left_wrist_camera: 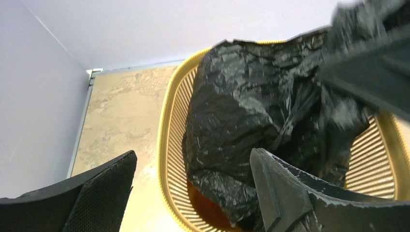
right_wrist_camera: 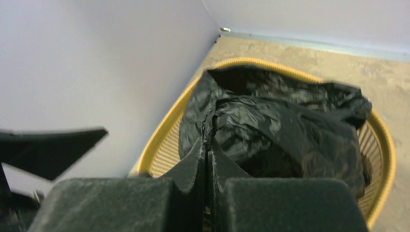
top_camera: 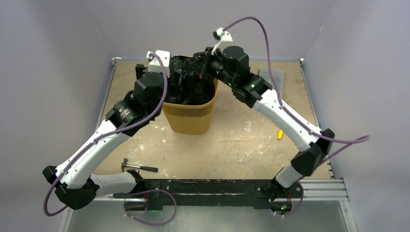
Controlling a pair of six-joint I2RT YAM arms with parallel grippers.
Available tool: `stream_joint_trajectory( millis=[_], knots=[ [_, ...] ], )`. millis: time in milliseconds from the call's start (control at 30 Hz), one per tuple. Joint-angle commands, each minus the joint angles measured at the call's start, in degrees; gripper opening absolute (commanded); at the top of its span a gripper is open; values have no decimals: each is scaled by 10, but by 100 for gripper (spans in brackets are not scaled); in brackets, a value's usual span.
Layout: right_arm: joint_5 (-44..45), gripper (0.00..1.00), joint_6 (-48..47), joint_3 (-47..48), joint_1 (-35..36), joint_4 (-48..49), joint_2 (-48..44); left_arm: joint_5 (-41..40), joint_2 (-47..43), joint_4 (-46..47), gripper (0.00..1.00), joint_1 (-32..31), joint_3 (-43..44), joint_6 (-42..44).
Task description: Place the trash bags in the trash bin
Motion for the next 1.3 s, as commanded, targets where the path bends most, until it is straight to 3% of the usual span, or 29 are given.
stream_joint_trajectory(
  millis=[0,267,400,567,900,1267],
  knots=[
    [-24,2,-2,-122,2,93,-111,36,18,18,88,23,63,36],
    [-135,2,4,-289,1,175,-236,153,93,21,90,50,164,70],
    [-123,0,51,-406,1,268,-296,298,155,-28,91,50,240,142],
    [-115,0,97,-528,1,384,-366,327,213,-47,91,51,273,180],
    [-103,0,112,-569,0,379,-388,368,294,-103,90,51,349,242],
    [-83,0,115,-562,1,361,-383,337,408,-250,74,51,466,292]
  ],
)
